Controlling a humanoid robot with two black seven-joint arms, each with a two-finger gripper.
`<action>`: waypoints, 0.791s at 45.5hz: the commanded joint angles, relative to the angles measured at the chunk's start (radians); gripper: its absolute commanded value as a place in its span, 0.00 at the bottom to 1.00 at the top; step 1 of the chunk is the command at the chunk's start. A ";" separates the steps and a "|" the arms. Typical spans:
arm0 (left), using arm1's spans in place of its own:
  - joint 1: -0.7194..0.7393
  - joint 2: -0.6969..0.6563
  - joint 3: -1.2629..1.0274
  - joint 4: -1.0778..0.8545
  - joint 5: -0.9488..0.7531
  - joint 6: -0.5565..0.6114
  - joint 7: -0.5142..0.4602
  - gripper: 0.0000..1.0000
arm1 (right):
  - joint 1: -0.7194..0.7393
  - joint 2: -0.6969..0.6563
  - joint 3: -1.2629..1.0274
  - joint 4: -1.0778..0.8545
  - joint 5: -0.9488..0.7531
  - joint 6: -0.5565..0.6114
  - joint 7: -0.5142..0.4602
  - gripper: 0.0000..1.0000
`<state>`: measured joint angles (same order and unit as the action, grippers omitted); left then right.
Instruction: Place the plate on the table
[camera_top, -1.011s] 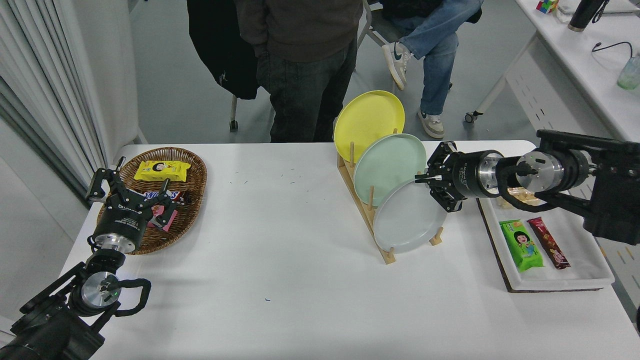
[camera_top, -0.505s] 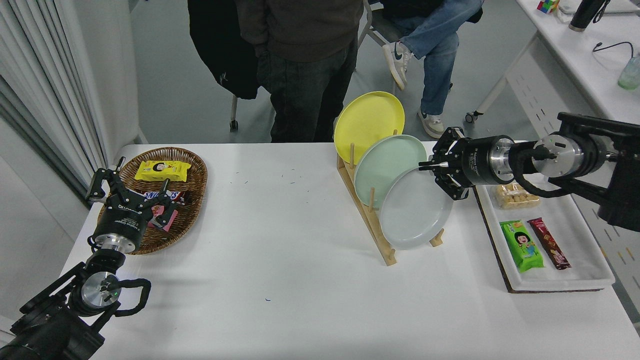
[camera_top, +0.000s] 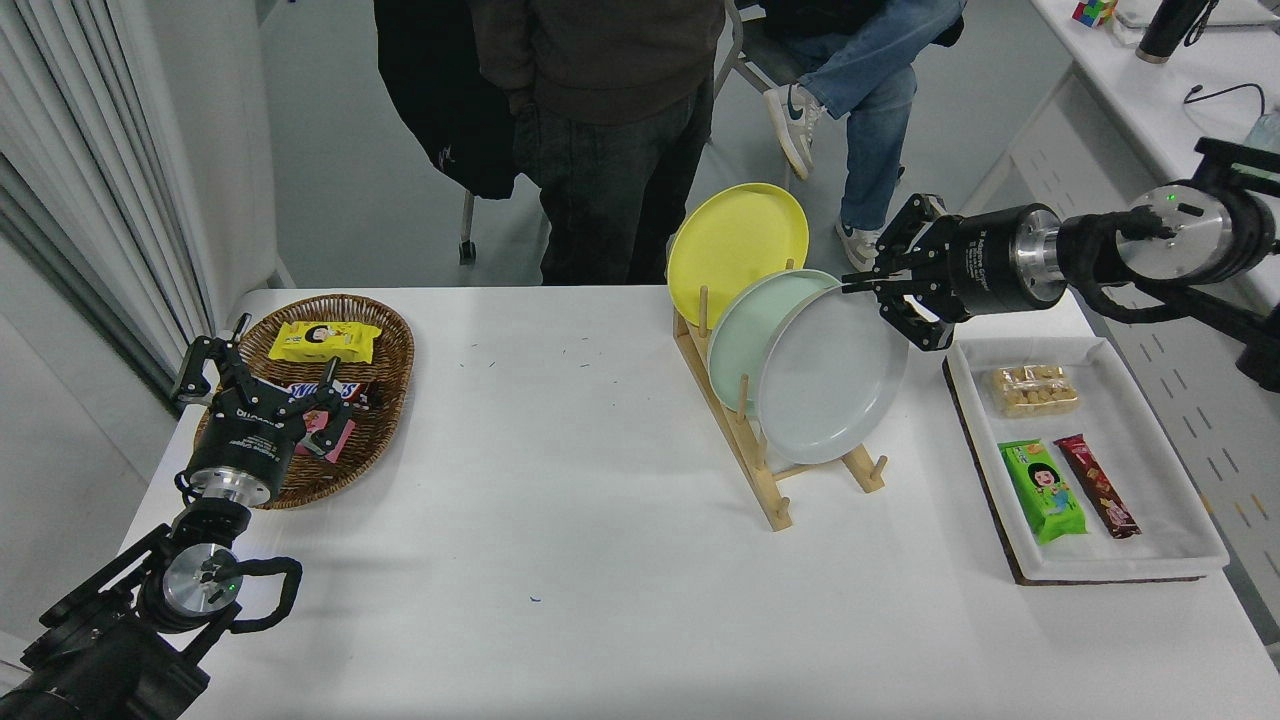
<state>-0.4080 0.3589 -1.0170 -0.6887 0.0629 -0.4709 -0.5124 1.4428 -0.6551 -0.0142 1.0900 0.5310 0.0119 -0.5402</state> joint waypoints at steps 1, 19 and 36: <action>0.000 0.000 0.000 0.000 0.000 0.000 0.000 0.98 | 0.036 0.003 0.077 0.001 0.003 -0.052 -0.079 0.00; 0.000 0.000 0.000 0.000 0.000 0.000 0.000 0.98 | 0.119 0.009 0.089 0.001 0.043 -0.095 -0.133 0.00; 0.000 0.000 0.000 0.000 0.000 0.000 0.000 0.98 | 0.117 0.034 0.089 0.001 0.034 -0.124 -0.135 0.00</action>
<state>-0.4080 0.3589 -1.0170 -0.6888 0.0629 -0.4709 -0.5123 1.5575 -0.6443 0.0738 1.0907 0.5699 -0.0876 -0.6688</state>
